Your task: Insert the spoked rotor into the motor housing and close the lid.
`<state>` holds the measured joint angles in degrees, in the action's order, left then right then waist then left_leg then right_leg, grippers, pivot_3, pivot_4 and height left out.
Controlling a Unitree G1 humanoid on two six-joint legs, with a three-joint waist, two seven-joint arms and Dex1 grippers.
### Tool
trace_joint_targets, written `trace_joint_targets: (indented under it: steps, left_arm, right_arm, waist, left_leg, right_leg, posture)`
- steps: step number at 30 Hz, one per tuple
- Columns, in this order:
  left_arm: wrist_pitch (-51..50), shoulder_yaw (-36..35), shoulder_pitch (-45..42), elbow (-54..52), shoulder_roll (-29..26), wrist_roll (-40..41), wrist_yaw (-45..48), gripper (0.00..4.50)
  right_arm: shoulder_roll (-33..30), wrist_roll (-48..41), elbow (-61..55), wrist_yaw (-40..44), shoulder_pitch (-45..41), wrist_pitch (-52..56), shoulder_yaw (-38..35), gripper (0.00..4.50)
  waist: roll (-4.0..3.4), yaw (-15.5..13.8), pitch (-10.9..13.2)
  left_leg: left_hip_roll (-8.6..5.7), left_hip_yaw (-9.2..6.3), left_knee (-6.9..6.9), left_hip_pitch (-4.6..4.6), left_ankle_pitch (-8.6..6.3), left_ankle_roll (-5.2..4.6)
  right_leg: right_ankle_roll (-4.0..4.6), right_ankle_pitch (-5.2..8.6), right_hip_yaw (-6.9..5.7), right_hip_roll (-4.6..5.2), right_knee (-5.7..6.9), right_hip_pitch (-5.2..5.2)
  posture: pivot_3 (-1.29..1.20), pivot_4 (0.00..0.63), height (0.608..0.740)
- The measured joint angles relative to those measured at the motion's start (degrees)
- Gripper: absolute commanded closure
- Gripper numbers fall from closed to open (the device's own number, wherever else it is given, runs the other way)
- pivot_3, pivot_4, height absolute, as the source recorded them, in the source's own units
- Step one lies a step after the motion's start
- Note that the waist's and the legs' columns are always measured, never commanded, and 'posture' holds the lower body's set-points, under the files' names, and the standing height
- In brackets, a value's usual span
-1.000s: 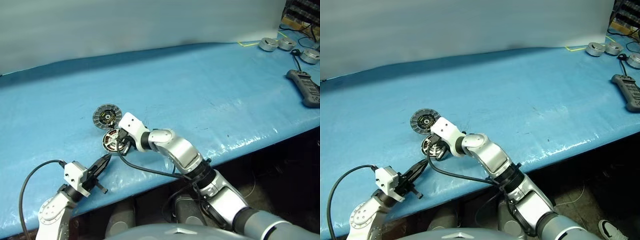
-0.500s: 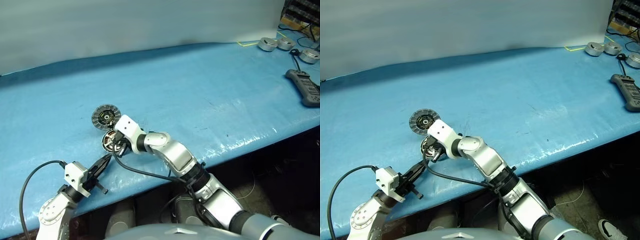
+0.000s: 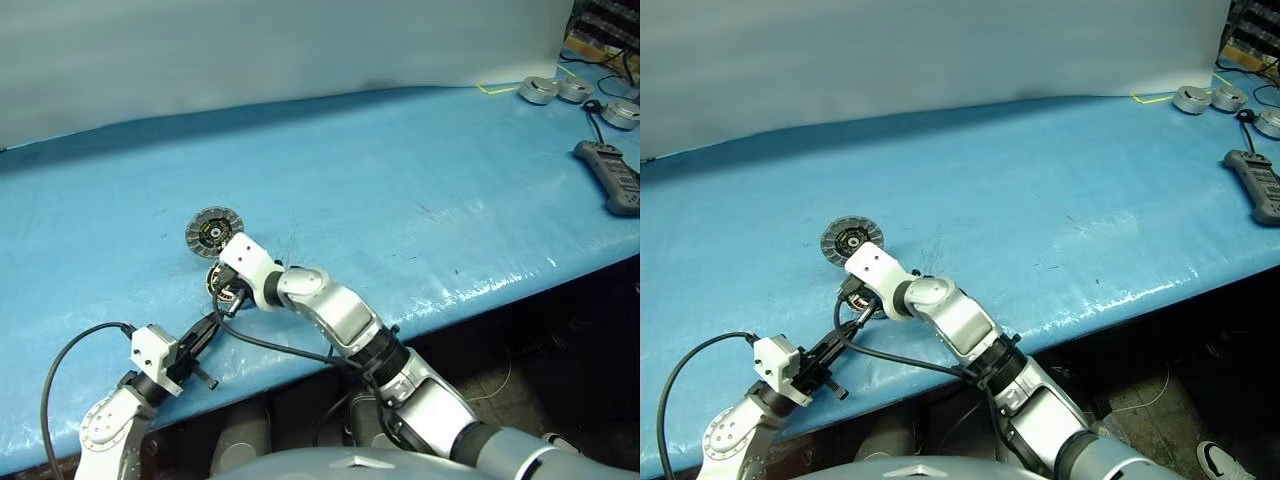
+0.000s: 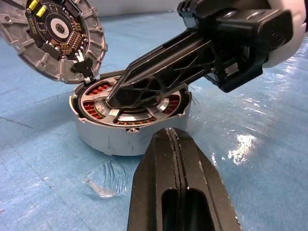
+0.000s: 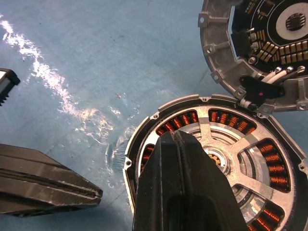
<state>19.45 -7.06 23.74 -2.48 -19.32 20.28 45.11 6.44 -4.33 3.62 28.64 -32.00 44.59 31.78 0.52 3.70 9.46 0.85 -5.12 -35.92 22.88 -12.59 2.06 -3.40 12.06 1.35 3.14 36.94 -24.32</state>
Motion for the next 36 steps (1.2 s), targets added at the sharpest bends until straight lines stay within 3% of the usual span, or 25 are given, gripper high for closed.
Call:
trace_joint_targets:
  steps: [5,9,16,21,28,36]
  left_arm:
    - [0.0,0.1,0.0,0.0,0.0,0.0,0.0,4.50]
    - [-0.4,0.0,0.1,0.0,0.1,0.1,-0.6,4.50]
    - [-6.0,-4.6,-1.9,-0.6,2.9,4.9,-8.2,4.50]
    - [-11.1,-6.3,-6.1,-2.5,3.2,7.0,-13.1,4.50]
    - [-17.8,-6.3,-14.0,-2.4,0.9,6.8,-16.2,4.50]
    - [-23.2,-11.1,-19.8,-1.9,1.3,12.4,-19.6,4.50]
  right_arm:
    - [-3.7,-5.2,-11.9,4.3,0.3,4.1,-3.2,4.46]
    - [-8.9,-7.1,-18.6,6.7,4.5,0.7,-4.1,4.46]
    - [-20.0,-5.8,-22.7,7.7,22.8,-12.3,-5.1,4.46]
    - [-17.9,-6.0,-20.6,5.3,30.5,-20.7,-6.4,4.46]
    - [-15.8,1.0,-8.8,-0.2,31.1,-33.9,-6.0,4.46]
    - [-14.2,1.4,-6.0,0.2,31.1,-37.1,-5.8,4.46]
  waist:
    - [0.00,0.0,0.0]
    - [0.02,0.0,0.0]
    - [0.11,-0.5,0.0]
    - [0.17,-0.3,0.0]
    - [0.35,-0.7,0.0]
    - [0.38,-1.2,0.0]
  left_leg:
    - [0.00,-0.01,0.03,0.01,0.00,0.00]
    - [-0.01,-0.01,0.03,0.02,0.00,0.00]
    - [-0.03,0.00,-0.04,0.02,0.00,0.00]
    - [0.05,0.00,-0.08,-0.19,0.00,0.00]
    - [0.01,0.00,-0.08,-0.29,0.00,0.01]
    - [0.01,-0.04,-0.08,-0.35,-0.01,0.02]
  right_leg:
    - [0.00,0.01,-0.01,0.00,0.00,-0.02]
    - [0.00,0.01,-0.01,0.02,-0.04,0.00]
    - [-0.03,0.00,-0.01,0.04,-0.05,0.04]
    - [-0.05,-0.01,-0.01,-0.04,0.02,0.18]
    - [-0.04,-0.02,-0.02,-0.01,-0.11,0.38]
    - [-0.04,-0.02,-0.03,-0.03,-0.10,0.45]
  posture:
    - [0.00,0.150,0.740]
    - [0.00,0.150,0.740]
    - [0.00,0.150,0.740]
    - [0.00,0.150,0.740]
    - [0.00,0.150,0.740]
    - [0.00,0.150,0.740]
